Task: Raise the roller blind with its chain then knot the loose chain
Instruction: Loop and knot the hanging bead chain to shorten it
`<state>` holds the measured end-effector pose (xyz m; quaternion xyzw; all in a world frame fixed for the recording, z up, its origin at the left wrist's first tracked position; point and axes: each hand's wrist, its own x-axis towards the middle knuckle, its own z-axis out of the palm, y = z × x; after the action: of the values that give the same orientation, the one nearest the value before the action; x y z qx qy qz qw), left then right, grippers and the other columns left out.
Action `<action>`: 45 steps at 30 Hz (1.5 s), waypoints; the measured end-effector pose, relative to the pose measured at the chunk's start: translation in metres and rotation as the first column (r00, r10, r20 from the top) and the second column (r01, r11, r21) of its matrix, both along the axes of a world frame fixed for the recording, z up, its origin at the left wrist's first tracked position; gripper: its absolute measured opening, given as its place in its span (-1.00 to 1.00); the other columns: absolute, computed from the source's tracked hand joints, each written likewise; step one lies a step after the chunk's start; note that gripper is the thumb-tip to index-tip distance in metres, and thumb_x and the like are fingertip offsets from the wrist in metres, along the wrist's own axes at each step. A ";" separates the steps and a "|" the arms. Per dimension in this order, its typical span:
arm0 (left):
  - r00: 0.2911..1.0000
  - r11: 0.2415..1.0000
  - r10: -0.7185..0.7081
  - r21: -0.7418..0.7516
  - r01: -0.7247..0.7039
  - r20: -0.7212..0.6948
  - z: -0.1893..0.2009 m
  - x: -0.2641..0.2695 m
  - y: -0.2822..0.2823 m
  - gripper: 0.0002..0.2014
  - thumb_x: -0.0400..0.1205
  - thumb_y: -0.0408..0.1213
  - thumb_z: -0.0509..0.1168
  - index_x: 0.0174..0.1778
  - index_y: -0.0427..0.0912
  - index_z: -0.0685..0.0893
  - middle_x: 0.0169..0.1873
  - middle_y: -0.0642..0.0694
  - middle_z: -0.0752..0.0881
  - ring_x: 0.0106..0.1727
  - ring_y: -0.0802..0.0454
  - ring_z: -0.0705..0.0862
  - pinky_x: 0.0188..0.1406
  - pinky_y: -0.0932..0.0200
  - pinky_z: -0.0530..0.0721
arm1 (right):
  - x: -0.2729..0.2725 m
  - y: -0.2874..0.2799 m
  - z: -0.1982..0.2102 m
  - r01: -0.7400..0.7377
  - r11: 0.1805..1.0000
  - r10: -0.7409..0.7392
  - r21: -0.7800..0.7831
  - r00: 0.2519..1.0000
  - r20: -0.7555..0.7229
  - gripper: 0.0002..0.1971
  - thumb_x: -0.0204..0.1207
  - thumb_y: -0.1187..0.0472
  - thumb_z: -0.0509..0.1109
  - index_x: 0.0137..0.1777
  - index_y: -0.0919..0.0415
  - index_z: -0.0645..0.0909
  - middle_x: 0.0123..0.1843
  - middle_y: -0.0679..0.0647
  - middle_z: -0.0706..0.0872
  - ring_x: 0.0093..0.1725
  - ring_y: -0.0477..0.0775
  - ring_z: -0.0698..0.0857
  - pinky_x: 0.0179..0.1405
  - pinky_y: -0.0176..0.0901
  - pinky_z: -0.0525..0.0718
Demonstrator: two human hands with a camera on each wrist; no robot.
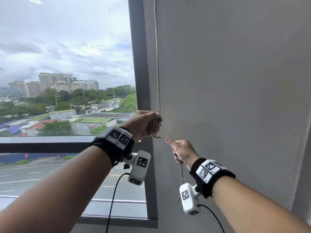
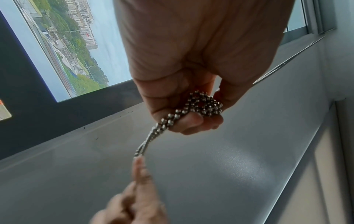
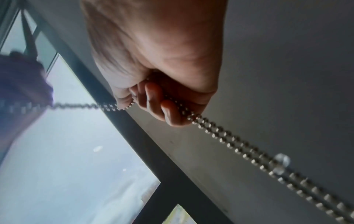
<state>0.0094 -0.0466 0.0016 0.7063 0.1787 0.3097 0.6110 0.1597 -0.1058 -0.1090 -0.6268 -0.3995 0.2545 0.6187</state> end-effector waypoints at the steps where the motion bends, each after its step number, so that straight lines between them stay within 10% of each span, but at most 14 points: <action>1: 1.000 1.000 -0.005 0.004 0.005 -0.011 0.001 -0.002 0.000 -0.77 0.61 -0.36 0.19 -0.37 -0.30 0.56 -0.53 -0.17 0.51 -0.59 -0.01 0.48 -0.58 0.27 0.46 | 0.000 -0.002 0.014 0.008 1.000 -0.006 0.026 0.998 -0.055 -0.50 0.51 -0.02 0.49 -0.44 0.03 0.23 -0.60 0.02 0.26 -0.72 -0.04 0.19 -0.67 -0.29 0.19; 7: 0.997 0.999 -0.042 0.015 0.043 -0.057 0.006 -0.005 -0.003 -0.79 0.63 -0.35 0.19 -0.28 -0.36 0.61 -0.31 -0.39 0.73 -0.36 -0.20 0.72 -0.31 0.04 0.75 | -0.001 -0.004 0.117 -0.056 0.979 0.130 0.198 0.914 -0.384 -0.70 0.61 0.13 0.24 -0.38 0.10 0.39 -0.63 -0.08 0.25 -0.71 -0.10 0.17 -0.67 -0.33 0.16; 14: 0.994 0.994 0.104 0.026 -0.103 -0.041 0.002 0.008 -0.007 -0.80 0.59 -0.28 0.30 -0.15 -0.38 0.71 -0.31 -0.28 0.70 -0.43 -0.12 0.72 -0.24 -0.04 0.77 | -0.025 -0.013 0.191 -0.241 0.964 0.259 0.111 0.945 -0.199 -0.74 0.64 0.37 -0.02 0.03 0.31 0.53 -0.37 0.08 0.55 -0.61 -0.11 0.49 -0.73 -0.34 0.46; 19: 0.992 0.990 0.128 -0.060 -0.128 0.007 0.004 0.010 -0.012 -0.77 0.57 -0.30 0.34 0.06 -0.37 0.68 -0.44 -0.20 0.69 -0.54 -0.06 0.71 -0.39 -0.05 0.79 | -0.039 -0.026 0.190 -0.306 0.952 0.307 0.013 0.951 -0.039 -0.76 0.69 0.38 0.05 0.14 0.36 0.55 -0.30 0.17 0.72 -0.54 -0.09 0.61 -0.62 -0.31 0.62; 24: 0.987 0.986 0.163 -0.031 -0.163 0.010 0.005 0.010 -0.012 -0.94 0.58 -0.35 0.30 -0.21 -0.18 0.64 -0.50 -0.06 0.66 -0.52 -0.02 0.66 -0.44 0.01 0.73 | -0.042 -0.032 0.179 -0.400 0.916 0.400 -0.037 0.917 -0.008 -0.83 0.71 0.38 0.15 0.15 0.41 0.55 -0.17 0.31 0.77 -0.43 0.03 0.77 -0.50 -0.19 0.75; 33: 0.902 0.903 0.415 0.066 -0.425 0.117 0.010 0.008 -0.007 -0.80 0.49 -0.23 0.38 -0.15 -0.30 0.60 -0.28 -0.22 0.60 -0.33 -0.14 0.59 -0.32 -0.31 0.75 | -0.039 -0.021 0.173 -0.191 0.981 0.191 0.027 0.981 -0.013 -0.74 0.60 0.35 0.10 0.05 0.37 0.63 -0.28 0.24 0.71 -0.60 -0.09 0.40 -0.74 -0.32 0.33; 37: 0.906 0.905 0.418 0.056 -0.422 0.065 0.010 0.007 -0.004 -0.61 0.49 -0.36 0.34 0.24 -0.15 0.48 -0.06 -0.26 0.64 -0.26 -0.20 0.69 -0.42 -0.24 0.76 | -0.040 -0.022 0.172 -0.196 0.980 0.195 0.042 0.981 0.017 -0.83 0.59 0.24 0.28 -0.02 0.30 0.67 -0.39 0.10 0.63 -0.62 -0.12 0.39 -0.73 -0.31 0.29; 40: 0.904 0.893 0.426 0.136 -0.428 0.044 0.008 0.007 -0.003 -0.96 0.52 -0.32 0.35 -0.23 -0.18 0.65 -0.24 -0.30 0.69 -0.40 -0.20 0.70 -0.39 -0.27 0.76 | -0.041 -0.023 0.170 -0.175 0.984 0.173 0.012 0.980 0.093 -0.89 0.61 0.31 0.32 -0.09 0.31 0.67 -0.40 0.11 0.64 -0.59 -0.11 0.39 -0.71 -0.32 0.32; 45: 0.809 0.744 0.560 0.323 -0.586 0.179 0.012 0.006 0.003 -0.78 0.45 -0.20 0.33 -0.49 -0.17 0.71 -0.59 -0.08 0.63 -0.53 0.04 0.50 -0.37 0.19 0.48 | -0.041 -0.021 0.170 -0.108 0.993 0.103 0.036 0.988 0.118 -0.88 0.63 0.36 0.30 -0.10 0.39 0.63 -0.30 0.30 0.78 -0.60 -0.01 0.59 -0.66 -0.26 0.57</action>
<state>0.0154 -0.0435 0.0135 0.7060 0.3050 0.5342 0.3510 0.1183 -0.1264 0.0608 -0.6050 -0.4727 0.2417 0.5934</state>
